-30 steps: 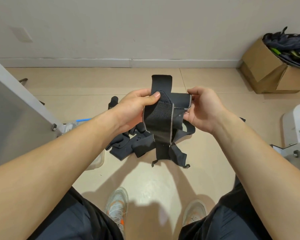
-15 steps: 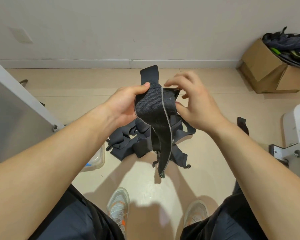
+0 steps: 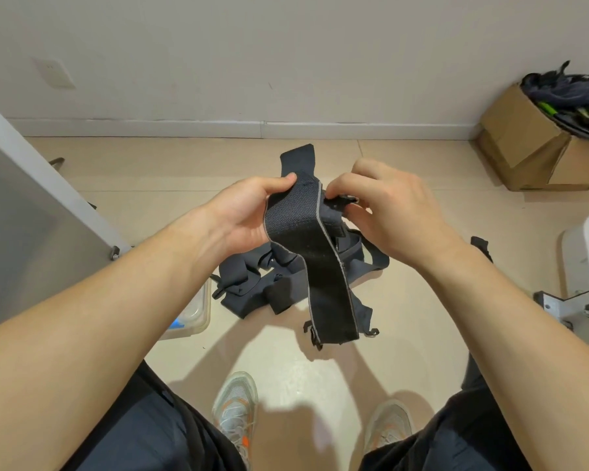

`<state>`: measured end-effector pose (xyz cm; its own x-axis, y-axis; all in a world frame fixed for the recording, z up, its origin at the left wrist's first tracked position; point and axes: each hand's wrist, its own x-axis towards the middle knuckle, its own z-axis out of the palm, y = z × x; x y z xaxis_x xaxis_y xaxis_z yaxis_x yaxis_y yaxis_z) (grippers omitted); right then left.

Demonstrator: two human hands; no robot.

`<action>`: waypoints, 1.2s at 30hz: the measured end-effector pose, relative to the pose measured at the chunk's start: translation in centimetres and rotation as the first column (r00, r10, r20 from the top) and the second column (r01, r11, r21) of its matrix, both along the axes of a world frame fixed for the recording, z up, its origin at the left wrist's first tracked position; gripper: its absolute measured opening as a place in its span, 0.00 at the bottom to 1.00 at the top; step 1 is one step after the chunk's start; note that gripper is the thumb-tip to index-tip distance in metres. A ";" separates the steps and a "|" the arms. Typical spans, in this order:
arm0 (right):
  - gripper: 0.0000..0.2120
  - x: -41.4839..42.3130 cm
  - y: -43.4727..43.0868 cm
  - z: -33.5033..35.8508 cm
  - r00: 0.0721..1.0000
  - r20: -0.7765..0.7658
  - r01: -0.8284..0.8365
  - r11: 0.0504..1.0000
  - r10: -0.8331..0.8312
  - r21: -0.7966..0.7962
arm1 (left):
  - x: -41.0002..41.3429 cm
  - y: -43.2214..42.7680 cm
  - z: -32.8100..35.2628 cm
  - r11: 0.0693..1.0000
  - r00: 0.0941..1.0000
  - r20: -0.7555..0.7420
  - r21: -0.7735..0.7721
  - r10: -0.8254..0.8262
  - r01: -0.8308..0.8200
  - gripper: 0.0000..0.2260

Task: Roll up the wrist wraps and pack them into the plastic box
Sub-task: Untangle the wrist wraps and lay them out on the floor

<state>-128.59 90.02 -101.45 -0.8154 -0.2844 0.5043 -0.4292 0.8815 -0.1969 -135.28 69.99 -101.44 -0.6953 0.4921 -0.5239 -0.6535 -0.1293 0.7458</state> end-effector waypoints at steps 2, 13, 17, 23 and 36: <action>0.07 0.1 0.3 0.2 0.990 0.134 -0.024 0.995 0.037 -0.095 | -0.1 -0.1 0.0 1.000 1.000 0.015 -0.019 0.016 -0.015 0.10; 0.10 0.3 0.9 -1.0 0.932 0.355 0.112 0.871 0.075 -0.479 | 0.6 0.8 -0.4 0.998 0.996 0.063 0.010 0.061 -0.062 0.09; 0.10 -0.4 2.9 -1.7 0.927 0.369 0.239 0.646 0.071 -0.725 | -0.1 0.6 0.0 0.983 0.978 -0.117 -0.040 0.174 -0.180 0.03; 0.04 -0.1 4.7 -1.1 0.899 0.411 0.358 0.285 0.151 -0.889 | -1.9 -1.0 -0.4 0.946 0.877 -0.436 -0.144 0.203 -0.291 0.07; 0.04 0.3 0.0 -0.3 0.800 0.425 0.398 0.155 0.424 -0.904 | 1.2 2.8 -1.1 0.987 0.856 -0.516 -0.151 -0.031 -0.056 0.10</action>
<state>-128.33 90.07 -101.71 -0.9919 0.0603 -0.1118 0.0959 -0.2208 -0.9706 -134.10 72.80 -102.55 -0.8919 0.4242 -0.1570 -0.1684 0.0108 0.9857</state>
